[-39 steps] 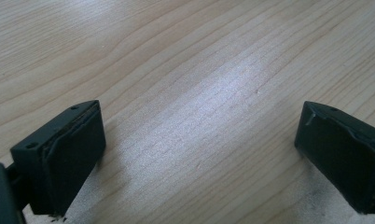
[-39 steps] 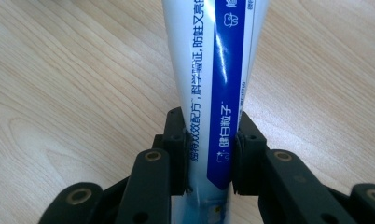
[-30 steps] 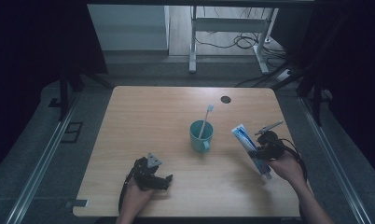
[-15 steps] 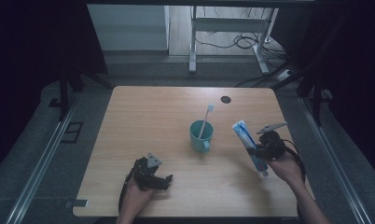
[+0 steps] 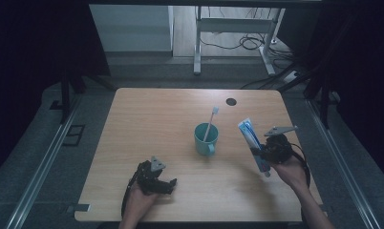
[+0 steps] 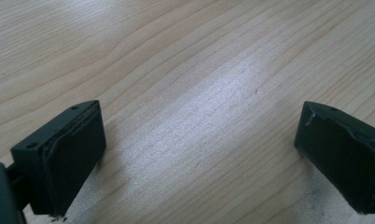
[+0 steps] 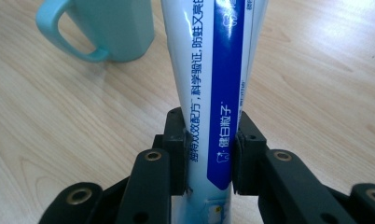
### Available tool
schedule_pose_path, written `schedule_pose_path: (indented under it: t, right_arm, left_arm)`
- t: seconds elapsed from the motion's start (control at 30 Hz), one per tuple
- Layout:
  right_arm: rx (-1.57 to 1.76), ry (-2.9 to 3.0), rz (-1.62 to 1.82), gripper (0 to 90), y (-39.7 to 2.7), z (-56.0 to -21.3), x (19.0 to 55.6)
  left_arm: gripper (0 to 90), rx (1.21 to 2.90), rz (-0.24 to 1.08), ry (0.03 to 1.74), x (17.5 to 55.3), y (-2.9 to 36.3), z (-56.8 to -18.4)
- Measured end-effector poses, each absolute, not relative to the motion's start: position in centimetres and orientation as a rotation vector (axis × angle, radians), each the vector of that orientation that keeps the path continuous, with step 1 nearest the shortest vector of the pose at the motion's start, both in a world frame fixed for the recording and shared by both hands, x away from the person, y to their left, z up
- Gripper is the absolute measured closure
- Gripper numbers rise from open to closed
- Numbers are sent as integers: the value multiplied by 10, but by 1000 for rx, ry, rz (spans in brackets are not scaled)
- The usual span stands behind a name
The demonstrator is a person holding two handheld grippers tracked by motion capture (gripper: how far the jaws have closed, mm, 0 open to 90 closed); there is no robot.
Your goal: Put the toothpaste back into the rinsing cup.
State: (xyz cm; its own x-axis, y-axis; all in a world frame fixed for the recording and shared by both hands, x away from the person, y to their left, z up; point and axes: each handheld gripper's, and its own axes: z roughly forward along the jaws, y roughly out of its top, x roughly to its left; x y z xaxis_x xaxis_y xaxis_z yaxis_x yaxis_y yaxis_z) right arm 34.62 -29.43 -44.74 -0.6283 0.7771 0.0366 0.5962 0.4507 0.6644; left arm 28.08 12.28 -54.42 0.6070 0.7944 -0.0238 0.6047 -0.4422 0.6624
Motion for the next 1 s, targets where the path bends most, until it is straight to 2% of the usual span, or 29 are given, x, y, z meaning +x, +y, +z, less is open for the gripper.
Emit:
schedule_pose_path:
  t: [1.0]
  right_arm:
    - [1076,2315,1163,718,-270,-430,341]
  left_arm:
    - [19,2195,391,1097,280,123,-544]
